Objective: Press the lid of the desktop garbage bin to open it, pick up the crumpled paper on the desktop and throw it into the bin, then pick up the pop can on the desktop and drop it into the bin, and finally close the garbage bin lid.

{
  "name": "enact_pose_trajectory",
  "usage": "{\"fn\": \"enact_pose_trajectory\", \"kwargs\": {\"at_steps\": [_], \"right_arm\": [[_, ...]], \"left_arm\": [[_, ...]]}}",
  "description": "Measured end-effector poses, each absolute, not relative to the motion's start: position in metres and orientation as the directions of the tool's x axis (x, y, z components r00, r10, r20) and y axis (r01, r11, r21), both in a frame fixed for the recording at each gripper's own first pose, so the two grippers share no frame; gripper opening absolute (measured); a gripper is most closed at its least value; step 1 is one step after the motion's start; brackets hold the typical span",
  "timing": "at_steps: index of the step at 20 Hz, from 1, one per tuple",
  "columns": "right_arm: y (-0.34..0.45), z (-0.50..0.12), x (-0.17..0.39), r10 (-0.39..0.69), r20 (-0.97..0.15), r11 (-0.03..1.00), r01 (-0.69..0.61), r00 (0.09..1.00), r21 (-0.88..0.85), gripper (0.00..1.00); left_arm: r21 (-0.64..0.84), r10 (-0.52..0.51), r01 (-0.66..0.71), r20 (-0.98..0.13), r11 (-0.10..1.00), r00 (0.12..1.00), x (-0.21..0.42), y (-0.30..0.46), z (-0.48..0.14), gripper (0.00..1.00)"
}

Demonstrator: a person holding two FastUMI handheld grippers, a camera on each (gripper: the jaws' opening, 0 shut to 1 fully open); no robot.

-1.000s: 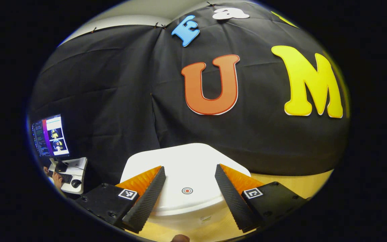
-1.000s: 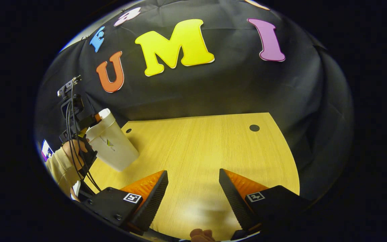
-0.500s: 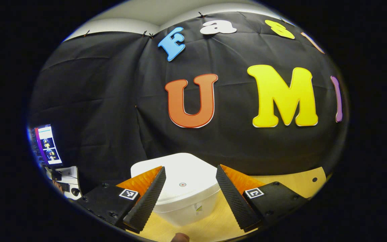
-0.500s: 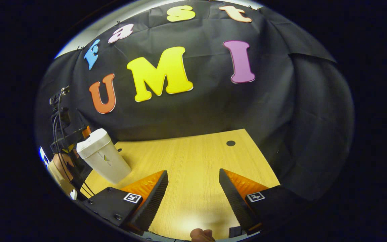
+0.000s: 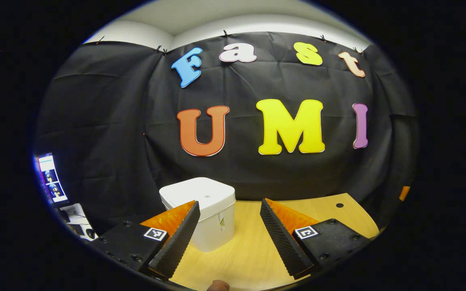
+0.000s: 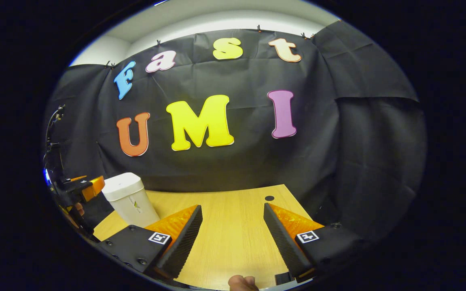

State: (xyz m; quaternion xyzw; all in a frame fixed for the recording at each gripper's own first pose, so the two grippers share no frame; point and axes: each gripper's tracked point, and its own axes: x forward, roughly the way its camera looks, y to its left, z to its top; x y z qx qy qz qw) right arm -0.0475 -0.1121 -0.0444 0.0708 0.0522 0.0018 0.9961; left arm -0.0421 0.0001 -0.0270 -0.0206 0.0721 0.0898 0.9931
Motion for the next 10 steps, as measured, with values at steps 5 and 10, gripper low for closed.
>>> {"fn": "enact_pose_trajectory", "kwargs": {"at_steps": [5,10], "right_arm": [[-0.073,-0.044,-0.062,0.083,-0.08,0.987,-0.071,0.993,0.142,0.96],[-0.049,-0.05,-0.056,0.124,-0.086,0.986,-0.113,0.989,0.123,0.97]], "left_arm": [[-0.046,0.119,-0.128,-0.151,0.991,0.981,-0.083,-0.014,-0.028,0.99],[-0.057,0.111,-0.123,-0.174,0.991,0.978,-0.09,-0.014,-0.041,0.99]]}}
